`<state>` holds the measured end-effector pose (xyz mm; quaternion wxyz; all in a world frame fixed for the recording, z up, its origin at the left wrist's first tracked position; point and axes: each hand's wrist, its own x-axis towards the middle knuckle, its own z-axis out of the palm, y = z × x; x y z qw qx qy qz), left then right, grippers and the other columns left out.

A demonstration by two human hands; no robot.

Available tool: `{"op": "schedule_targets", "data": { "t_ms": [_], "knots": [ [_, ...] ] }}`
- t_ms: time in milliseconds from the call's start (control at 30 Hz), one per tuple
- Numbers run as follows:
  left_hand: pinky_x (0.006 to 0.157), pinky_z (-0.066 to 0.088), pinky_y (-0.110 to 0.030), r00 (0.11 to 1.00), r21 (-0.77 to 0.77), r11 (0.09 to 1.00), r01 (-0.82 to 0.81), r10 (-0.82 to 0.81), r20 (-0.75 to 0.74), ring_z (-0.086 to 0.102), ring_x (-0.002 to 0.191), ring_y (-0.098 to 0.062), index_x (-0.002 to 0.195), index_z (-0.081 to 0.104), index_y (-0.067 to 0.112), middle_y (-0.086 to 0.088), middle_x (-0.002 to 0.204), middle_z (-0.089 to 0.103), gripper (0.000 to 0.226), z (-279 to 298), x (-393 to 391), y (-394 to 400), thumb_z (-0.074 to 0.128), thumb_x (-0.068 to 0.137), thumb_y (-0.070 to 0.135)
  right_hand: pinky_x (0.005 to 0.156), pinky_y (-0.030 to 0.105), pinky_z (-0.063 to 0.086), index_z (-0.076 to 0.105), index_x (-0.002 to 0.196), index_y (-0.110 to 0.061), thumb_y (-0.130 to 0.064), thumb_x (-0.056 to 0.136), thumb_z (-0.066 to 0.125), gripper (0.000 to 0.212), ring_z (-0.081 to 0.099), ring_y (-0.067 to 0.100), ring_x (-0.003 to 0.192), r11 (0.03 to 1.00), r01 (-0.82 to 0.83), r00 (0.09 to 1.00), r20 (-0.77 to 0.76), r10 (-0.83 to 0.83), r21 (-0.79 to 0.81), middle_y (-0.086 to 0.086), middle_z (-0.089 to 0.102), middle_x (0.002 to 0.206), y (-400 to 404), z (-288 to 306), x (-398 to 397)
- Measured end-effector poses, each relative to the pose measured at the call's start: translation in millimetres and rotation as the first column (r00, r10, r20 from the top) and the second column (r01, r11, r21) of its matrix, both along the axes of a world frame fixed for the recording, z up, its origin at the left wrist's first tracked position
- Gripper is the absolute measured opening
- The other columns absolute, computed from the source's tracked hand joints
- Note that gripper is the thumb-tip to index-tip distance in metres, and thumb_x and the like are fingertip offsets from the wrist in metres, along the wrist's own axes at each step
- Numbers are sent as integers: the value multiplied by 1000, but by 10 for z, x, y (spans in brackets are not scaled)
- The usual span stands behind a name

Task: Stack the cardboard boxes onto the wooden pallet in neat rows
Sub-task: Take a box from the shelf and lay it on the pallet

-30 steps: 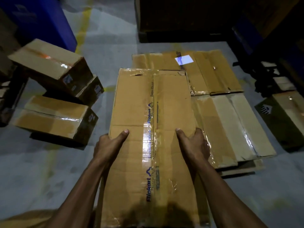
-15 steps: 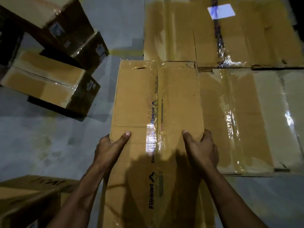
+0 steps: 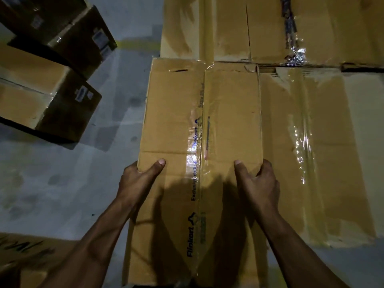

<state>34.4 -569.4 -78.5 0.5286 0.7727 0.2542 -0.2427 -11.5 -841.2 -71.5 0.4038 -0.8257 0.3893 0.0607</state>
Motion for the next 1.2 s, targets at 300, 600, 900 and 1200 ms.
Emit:
{"op": "schedule_targets", "data": {
  "t_ms": [300, 600, 900, 1200],
  "knots": [
    [99, 52, -50, 997, 34, 997, -70, 71, -26, 66, 106, -30, 124, 64, 16, -9, 117, 70, 49, -463, 254, -266, 59, 93, 54, 123, 44, 8, 20, 154, -7, -66, 78, 47, 100, 2, 25, 152, 979, -182, 982, -58, 177, -87, 10, 7, 165, -217, -461, 264],
    [88, 48, -33, 999, 63, 998, -26, 29, -41, 62, 98, -24, 119, 58, 23, -3, 107, 64, 33, -638, 300, -360, 55, 97, 48, 120, 42, -7, 1, 156, -3, -60, 93, 43, 95, -8, 30, 151, 871, -337, 937, -216, 274, -357, 16, -6, 164, -109, -750, 205],
    [79, 47, -26, 998, 61, 997, 36, -33, -52, 60, 86, -11, 132, 59, 10, -3, 109, 63, 50, -616, 304, -301, 55, 98, 47, 119, 44, -8, -4, 157, -20, -65, 90, 21, 85, -14, 29, 150, 823, -461, 883, -264, 387, -332, 14, -13, 164, -140, -749, 87],
    [109, 43, -54, 904, 348, 854, 387, -426, 40, 43, 137, -39, 159, -5, 28, -14, 160, 31, 96, -443, -369, -184, 62, 94, 48, 120, 42, -3, -9, 157, -26, -65, 96, 29, 82, -16, 25, 150, 737, -616, 780, -348, 520, -277, 10, -19, 163, -41, -520, -737]
  ]
}}
